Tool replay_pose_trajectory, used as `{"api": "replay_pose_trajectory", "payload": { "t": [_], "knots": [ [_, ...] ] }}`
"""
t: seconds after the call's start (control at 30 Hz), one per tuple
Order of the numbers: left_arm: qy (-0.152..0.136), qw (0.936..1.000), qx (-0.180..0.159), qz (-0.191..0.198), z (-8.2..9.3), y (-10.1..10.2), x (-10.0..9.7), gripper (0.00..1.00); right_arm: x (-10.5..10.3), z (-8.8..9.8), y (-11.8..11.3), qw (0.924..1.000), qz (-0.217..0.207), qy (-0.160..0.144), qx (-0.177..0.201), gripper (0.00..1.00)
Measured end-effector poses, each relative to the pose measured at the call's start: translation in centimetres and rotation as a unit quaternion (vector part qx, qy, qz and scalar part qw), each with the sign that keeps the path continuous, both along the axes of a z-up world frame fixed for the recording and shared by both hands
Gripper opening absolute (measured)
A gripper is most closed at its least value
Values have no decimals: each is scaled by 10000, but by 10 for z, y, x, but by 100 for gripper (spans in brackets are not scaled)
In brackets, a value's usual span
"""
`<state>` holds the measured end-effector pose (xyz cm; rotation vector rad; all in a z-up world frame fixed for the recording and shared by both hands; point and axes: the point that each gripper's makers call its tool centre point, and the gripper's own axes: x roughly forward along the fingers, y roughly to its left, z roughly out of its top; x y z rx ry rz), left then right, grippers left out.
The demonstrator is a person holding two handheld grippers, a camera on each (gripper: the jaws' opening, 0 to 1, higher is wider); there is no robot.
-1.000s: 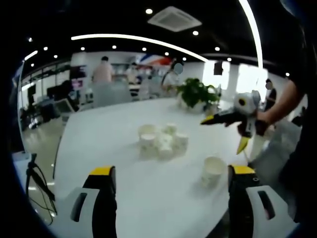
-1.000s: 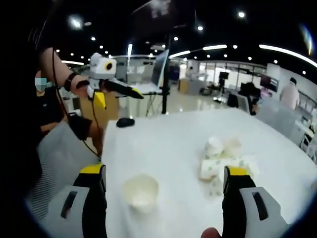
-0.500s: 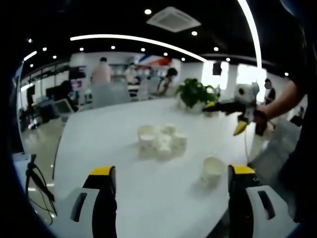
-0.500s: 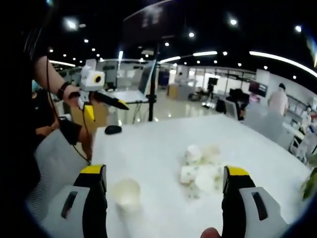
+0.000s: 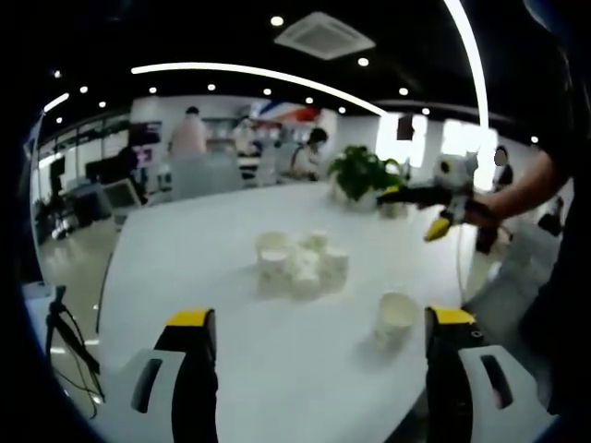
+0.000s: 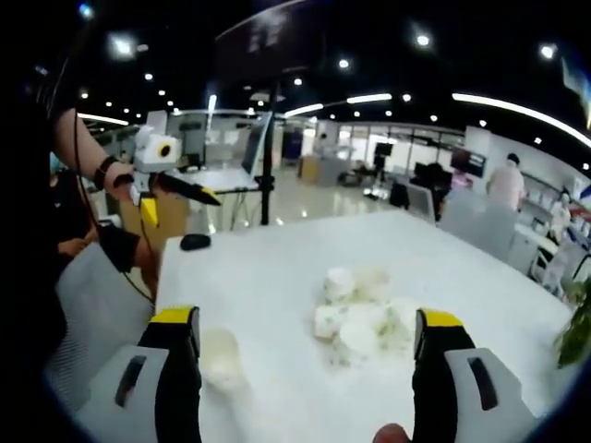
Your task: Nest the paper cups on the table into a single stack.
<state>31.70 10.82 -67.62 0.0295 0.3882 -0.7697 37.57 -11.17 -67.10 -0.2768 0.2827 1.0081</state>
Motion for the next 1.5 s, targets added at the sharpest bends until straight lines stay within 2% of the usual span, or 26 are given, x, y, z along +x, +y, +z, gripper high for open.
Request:
{"api": "replay_pose_trajectory", "payload": {
  "t": [0.2,0.5,0.63,1.17,1.5],
  "knots": [
    [23,10000,14,0,-1,0,-2,93,8,-3,2,9999,-3,-59,-103,91],
    [67,10000,11,16,-3,2,-3,93,23,-20,-2,9996,-62,77,-263,91],
    [92,9999,-26,38,-3,2,-2,94,31,-33,-4,9991,-78,193,-363,91],
    [178,9998,-10,87,-11,3,0,94,62,-60,1,9979,-112,420,-490,90],
    [234,9996,-42,152,-15,6,2,94,72,-80,5,9960,-37,536,-717,82]
  ]
}}
